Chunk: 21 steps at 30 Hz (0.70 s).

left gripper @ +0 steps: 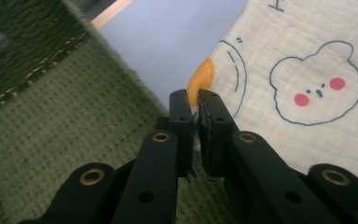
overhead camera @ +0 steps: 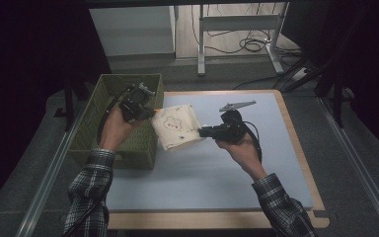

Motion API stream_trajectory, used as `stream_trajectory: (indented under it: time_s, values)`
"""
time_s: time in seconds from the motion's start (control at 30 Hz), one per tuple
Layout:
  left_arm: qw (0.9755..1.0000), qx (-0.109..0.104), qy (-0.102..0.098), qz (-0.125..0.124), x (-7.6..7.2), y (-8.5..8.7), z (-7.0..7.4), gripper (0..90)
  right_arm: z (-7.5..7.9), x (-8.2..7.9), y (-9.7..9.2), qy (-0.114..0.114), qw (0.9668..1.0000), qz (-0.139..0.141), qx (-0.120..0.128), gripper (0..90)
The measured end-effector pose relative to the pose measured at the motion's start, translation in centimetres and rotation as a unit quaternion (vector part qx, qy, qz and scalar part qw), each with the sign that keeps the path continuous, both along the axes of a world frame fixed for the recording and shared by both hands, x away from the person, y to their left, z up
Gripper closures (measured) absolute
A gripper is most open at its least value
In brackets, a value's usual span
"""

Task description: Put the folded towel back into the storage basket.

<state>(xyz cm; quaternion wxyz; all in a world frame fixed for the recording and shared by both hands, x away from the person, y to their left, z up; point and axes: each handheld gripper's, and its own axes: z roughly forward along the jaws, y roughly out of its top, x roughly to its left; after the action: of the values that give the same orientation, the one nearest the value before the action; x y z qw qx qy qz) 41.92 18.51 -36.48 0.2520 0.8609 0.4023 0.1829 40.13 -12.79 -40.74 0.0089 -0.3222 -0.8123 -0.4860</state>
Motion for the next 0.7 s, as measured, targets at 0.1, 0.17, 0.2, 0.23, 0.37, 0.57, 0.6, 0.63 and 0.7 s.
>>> stream_trajectory:
  time_s: [0.1,0.17,0.2,0.23,0.37,0.57,0.6,0.63,0.7]
  values:
    - [0.9999,-0.001,-0.003,0.014,-0.1,1.2,0.2,84.9,0.1,0.4,0.9,0.007,0.9999,0.004,0.006,82.2]
    - [0.9998,-0.002,-0.003,0.021,-0.2,2.0,0.3,85.0,0.1,0.5,1.7,0.008,0.9999,0.007,0.003,82.2]
    - [0.9997,-0.002,-0.004,0.024,-0.2,2.4,0.4,85.0,0.2,0.5,2.1,0.007,0.9999,0.01,0.003,82.2]
    - [0.9996,-0.002,-0.003,0.028,-0.3,2.8,0.4,85.1,0.2,0.6,2.5,0.007,0.9999,0.013,0.003,82.2]
    - [0.9991,0.006,-0.004,0.041,-0.5,4.0,0.3,85.0,0.3,0.6,4.2,0.005,0.9998,0.022,0.0,82.2]
    - [0.9981,0.015,-0.005,0.06,-0.6,5.9,0.3,85.0,0.3,0.7,6.7,0.004,0.9994,0.034,-0.003,82.2]
    - [0.9979,0.015,-0.005,0.063,-0.7,6.3,0.4,85.0,0.3,0.8,7.1,0.005,0.9994,0.036,-0.002,82.2]
    - [0.9977,0.016,-0.006,0.066,-0.8,6.6,0.5,85.0,0.3,0.8,7.4,0.005,0.9993,0.038,-0.002,82.2]
    - [0.9972,0.015,-0.008,0.073,-0.9,7.3,0.6,85.0,0.2,0.8,8.2,0.006,0.9991,0.041,-0.001,82.2]
